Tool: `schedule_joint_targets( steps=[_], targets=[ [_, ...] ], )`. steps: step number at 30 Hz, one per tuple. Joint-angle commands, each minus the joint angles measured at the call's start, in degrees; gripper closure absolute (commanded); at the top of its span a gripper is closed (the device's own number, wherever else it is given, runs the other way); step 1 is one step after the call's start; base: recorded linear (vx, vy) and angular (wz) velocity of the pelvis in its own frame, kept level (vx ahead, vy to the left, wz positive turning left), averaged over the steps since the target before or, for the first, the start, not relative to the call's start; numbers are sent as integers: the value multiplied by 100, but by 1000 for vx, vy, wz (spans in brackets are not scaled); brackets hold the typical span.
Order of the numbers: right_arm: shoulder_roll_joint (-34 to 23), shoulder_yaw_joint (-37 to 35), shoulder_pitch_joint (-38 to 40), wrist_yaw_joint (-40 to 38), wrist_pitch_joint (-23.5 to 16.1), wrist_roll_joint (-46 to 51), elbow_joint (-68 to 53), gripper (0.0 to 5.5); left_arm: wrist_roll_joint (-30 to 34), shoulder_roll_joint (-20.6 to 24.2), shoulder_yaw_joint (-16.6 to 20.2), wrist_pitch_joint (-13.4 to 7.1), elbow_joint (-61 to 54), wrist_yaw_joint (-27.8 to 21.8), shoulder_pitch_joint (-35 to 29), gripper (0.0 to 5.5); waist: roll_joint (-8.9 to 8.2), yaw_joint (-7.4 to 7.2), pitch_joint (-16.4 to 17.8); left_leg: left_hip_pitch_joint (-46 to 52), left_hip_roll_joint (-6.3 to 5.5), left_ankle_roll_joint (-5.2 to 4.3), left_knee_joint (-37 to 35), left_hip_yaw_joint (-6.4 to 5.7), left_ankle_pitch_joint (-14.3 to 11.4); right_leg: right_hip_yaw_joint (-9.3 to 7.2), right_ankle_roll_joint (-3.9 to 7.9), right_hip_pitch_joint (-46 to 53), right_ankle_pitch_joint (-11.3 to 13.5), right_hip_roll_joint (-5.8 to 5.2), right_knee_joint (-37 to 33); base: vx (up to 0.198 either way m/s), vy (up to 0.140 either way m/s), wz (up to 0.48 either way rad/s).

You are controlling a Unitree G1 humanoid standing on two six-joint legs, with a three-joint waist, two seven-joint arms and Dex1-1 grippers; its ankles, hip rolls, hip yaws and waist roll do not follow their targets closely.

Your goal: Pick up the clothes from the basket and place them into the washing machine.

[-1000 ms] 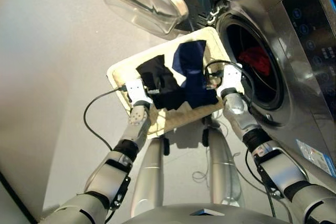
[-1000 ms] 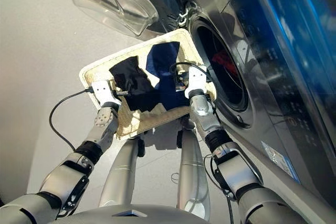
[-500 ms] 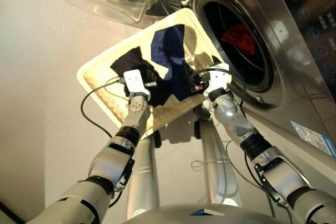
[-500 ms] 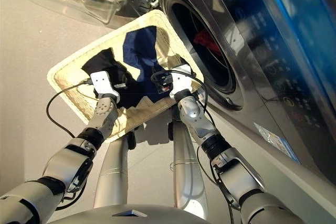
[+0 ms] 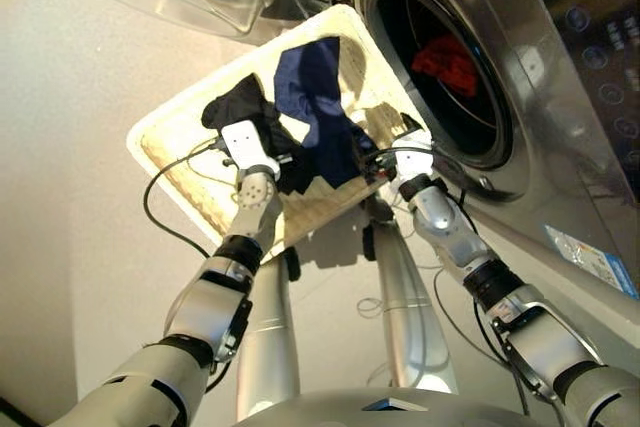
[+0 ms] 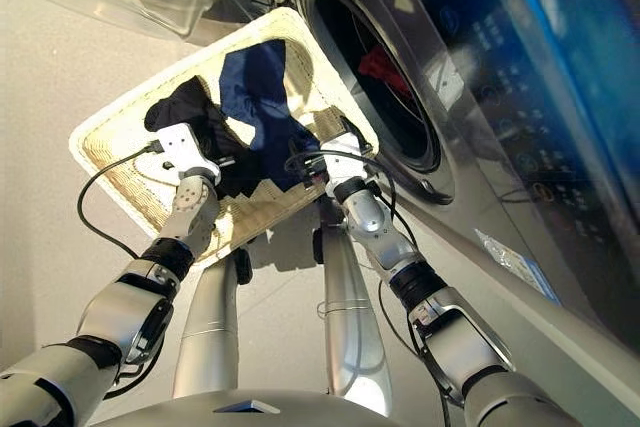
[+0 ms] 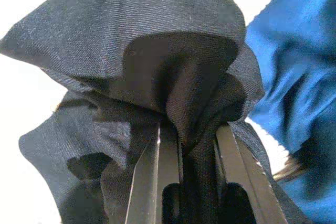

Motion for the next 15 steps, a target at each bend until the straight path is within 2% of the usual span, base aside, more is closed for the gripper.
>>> schedule_joint_targets(
  steps=[1,7,11,15],
  targets=[
    [60,159,-369,47,-243,-477,-105,0,-157,73,48,-606,-624,-133,-5,550,237,192,-17,677,-216,159,-963,-159,359,-538,354,617,655,23,-841,0,0,0],
    [267,474,-444,220,-135,-792,247,0,-407,-149,-56,-690,-1342,-385,485,550,233,479,-145,1760,-132,65,-1828,-218,647,-742,410,1492,688,6,-1298,0,0,0],
    [406,610,-490,237,-75,-993,387,0,-481,-250,-213,-667,-1686,-480,743,550,216,593,-221,2119,-119,56,-1990,-248,665,-818,408,1804,662,-6,-1377,0,0,0],
    [526,784,-635,261,-8,-1204,498,0,-645,-291,-427,-639,-1997,-596,918,550,224,691,-263,2277,-135,72,-1960,-287,627,-825,386,1912,633,-13,-1308,0,0,0]
  ],
)
